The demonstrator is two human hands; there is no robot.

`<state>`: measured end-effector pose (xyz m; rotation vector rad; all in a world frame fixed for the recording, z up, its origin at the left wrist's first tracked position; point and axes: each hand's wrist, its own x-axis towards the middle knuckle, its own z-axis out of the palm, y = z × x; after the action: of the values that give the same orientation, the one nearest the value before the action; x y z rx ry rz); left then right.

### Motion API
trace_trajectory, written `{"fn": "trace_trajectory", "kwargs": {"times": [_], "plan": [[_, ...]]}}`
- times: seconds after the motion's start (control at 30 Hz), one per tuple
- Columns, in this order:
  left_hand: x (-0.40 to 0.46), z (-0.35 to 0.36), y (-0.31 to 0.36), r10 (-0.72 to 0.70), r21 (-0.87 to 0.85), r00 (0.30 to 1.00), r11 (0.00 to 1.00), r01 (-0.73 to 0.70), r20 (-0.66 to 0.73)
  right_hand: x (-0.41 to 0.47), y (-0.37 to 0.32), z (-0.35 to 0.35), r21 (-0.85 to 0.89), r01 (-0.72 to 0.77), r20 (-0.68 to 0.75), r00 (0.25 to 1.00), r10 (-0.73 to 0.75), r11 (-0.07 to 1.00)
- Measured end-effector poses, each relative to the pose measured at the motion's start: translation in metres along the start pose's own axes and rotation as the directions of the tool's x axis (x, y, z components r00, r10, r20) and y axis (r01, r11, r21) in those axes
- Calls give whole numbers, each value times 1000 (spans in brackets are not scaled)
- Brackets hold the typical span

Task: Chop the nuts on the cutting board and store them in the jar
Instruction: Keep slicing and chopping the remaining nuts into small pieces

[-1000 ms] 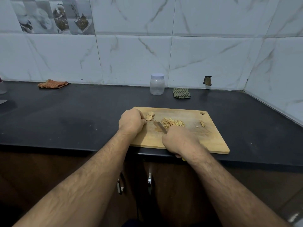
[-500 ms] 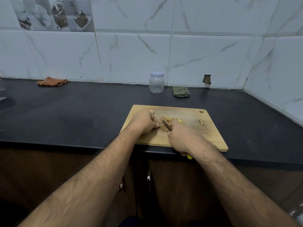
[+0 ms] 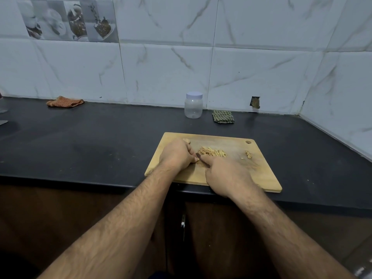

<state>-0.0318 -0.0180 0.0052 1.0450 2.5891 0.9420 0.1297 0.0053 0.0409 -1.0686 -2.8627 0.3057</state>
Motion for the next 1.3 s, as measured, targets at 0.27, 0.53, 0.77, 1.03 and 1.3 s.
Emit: {"fn": "trace_trajectory", "kwargs": {"times": [0.27, 0.53, 0.77, 1.03, 1.3], "plan": [[0, 1, 5, -16, 77, 999, 997, 18, -29, 4, 4, -5, -47, 3, 32, 999, -1, 999], [-4, -5, 13, -22, 107, 999, 994, 25, -24, 8, 7, -15, -137, 39, 51, 998, -32, 990], [-3, -9, 14, -13, 88, 1000, 996, 11, 23, -1, 10, -9, -133, 38, 82, 996, -27, 990], [0, -14, 15, 21, 101, 996, 994, -29, 83, -13, 14, 1, -87, -4, 18, 1000, 5, 996], [6, -11, 8, -36, 14, 991, 999, 35, 127, -8, 2, 5, 33, -7, -28, 1000, 8, 999]]}}
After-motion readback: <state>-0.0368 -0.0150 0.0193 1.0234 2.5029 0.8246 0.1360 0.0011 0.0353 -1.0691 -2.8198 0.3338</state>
